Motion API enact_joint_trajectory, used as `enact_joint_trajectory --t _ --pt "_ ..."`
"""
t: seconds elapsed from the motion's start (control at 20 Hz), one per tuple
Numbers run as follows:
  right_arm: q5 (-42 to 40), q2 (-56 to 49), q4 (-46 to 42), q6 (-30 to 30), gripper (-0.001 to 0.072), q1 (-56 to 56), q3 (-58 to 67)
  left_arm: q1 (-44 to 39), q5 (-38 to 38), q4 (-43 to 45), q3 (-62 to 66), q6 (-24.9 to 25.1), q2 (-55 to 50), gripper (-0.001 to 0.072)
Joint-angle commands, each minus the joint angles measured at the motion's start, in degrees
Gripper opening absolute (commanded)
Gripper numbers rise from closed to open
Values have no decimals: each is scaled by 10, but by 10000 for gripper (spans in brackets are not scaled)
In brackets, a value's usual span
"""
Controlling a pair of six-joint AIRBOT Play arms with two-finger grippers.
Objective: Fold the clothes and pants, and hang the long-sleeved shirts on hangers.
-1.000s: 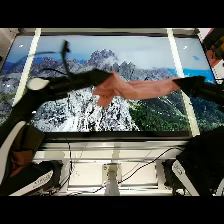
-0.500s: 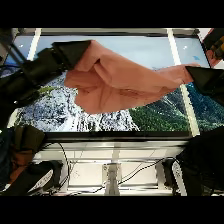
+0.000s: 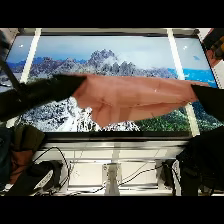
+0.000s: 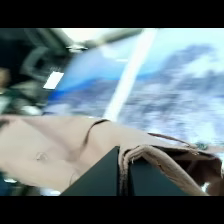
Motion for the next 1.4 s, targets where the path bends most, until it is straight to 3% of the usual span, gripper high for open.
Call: enact_joint_trajectory --t 0.0,0.15,0.4,0.55,0.7,0.85,1.1,1.3,1.35 --pt "45 7 -90 -14 21 0 57 -40 -89 241 0 -165 4 8" --pt "83 8 -89 -28 21 0 60 -71 -60 243 1 -192 4 8" --pt "123 8 -78 -56 22 18 47 -85 32 216 3 -196 4 9" --pt "104 2 -72 -53 21 48 33 -85 65 226 3 -199 -6 8" --pt "76 -5 -76 -52 21 55 -74 -89 65 256 3 -223 -70 8" --pt "-32 -38 -65 -40 21 55 -212 -90 100 256 3 -223 -165 10" --pt "-318 -149 5 -38 22 74 -282 -91 311 251 3 -224 -294 12" --pt "-417 -247 13 -38 30 168 -282 -91 361 202 3 -224 -352 12" --pt "-444 -266 12 -39 83 194 -281 -90 363 195 3 -224 -361 13"
